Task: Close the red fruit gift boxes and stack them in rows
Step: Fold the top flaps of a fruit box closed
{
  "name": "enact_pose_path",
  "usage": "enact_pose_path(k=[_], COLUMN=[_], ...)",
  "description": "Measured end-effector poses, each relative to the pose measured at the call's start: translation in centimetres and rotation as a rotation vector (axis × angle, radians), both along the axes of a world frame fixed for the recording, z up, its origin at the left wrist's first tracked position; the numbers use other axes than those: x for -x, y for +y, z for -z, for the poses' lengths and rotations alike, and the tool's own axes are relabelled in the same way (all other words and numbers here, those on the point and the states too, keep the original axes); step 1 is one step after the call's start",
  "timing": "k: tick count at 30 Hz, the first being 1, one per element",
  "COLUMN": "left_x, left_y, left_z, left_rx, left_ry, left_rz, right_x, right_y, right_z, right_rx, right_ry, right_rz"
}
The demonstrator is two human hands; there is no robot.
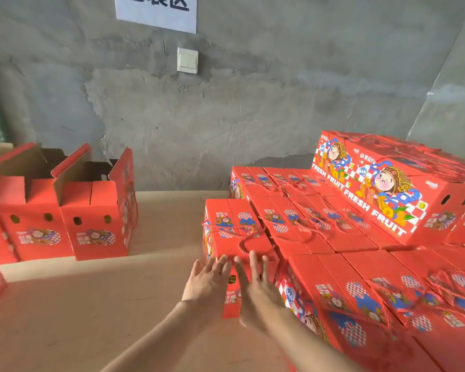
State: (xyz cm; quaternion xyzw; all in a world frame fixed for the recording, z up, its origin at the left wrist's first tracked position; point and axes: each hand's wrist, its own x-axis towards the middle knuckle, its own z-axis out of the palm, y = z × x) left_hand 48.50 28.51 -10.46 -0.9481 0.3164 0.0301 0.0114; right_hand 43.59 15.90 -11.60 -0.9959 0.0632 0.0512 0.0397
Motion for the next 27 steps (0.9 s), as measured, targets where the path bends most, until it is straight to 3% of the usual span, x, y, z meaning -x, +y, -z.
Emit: enact_pose_path(k=[5,8,15,19,25,27], left_x=[-5.0,-8.2,-13.9,-14.0,-11.2,-10.8], left_y=[-2.2,-3.7,-4.4,-2.1,2.4,4.5], left_z=[-0.6,-0.7,-1.0,-1.0,-1.7,-1.9], left_rx=[-0.082,-0.102,0.001,0.205,0.179,0.142], left_ry=[-0.057,-0.078,-0.007,-0.090,-0.107,-0.161], left_rz=[-0.032,-0.059,-0.184,-0.197,-0.118,-0.072], right_x=[-5.8,-9.1,-16.2,-17.0,-20.8,-21.2], right_y=[-0.9,-2.2,-4.0,-3.9,-2.5,1.9], right_z=[-0.8,-0.5,-0.7,0.9,-2.9,-2.9], right_rx=[0.051,-0.026,0.034,0.086,0.085,0.036], right_ry=[0.041,0.015,-0.040,-0.102,-0.022,-0.083], right_rz=[-0.049,-0.016,-0.045,-0.123,0.020,-0.128])
